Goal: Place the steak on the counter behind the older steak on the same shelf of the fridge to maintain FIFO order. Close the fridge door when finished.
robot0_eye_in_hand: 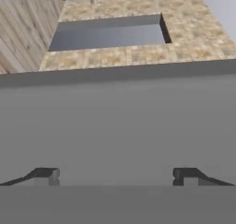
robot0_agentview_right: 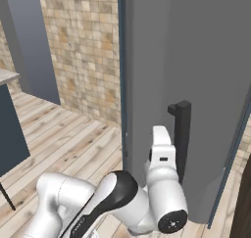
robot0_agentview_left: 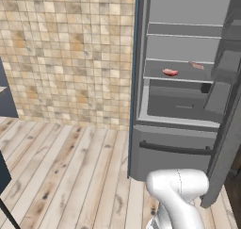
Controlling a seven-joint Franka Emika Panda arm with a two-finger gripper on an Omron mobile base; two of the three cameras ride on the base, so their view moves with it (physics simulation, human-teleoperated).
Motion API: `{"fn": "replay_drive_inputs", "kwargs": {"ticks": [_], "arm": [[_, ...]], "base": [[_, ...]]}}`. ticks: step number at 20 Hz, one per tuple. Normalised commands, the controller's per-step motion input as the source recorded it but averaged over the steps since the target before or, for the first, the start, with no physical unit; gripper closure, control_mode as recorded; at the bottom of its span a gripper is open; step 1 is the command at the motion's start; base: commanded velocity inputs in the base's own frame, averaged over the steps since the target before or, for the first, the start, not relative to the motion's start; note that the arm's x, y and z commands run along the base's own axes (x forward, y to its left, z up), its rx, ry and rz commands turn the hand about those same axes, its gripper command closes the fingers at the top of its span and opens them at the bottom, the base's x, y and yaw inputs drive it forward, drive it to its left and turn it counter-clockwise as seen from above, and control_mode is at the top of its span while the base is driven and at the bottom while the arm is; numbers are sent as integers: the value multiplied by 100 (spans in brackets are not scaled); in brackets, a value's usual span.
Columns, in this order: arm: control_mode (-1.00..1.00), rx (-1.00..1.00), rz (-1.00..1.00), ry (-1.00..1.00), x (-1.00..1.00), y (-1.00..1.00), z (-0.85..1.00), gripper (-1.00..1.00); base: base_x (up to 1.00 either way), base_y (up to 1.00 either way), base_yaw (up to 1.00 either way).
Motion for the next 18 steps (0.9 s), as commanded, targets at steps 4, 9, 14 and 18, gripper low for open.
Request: {"fn": "replay_drive_inputs", "kwargs": {"ticks": [4,9,14,18], "arm": [[-100,-8,-18,0,72,59,32,-100],[-100,-8,-22,0,74,47,26,-100],[-100,-7,-25,0,73,33,29,-100],[-100,-7,-26,1,71,24,31,-100]], "base": [[0,0,0],[0,0,0],[0,0,0],[0,0,0]]}}
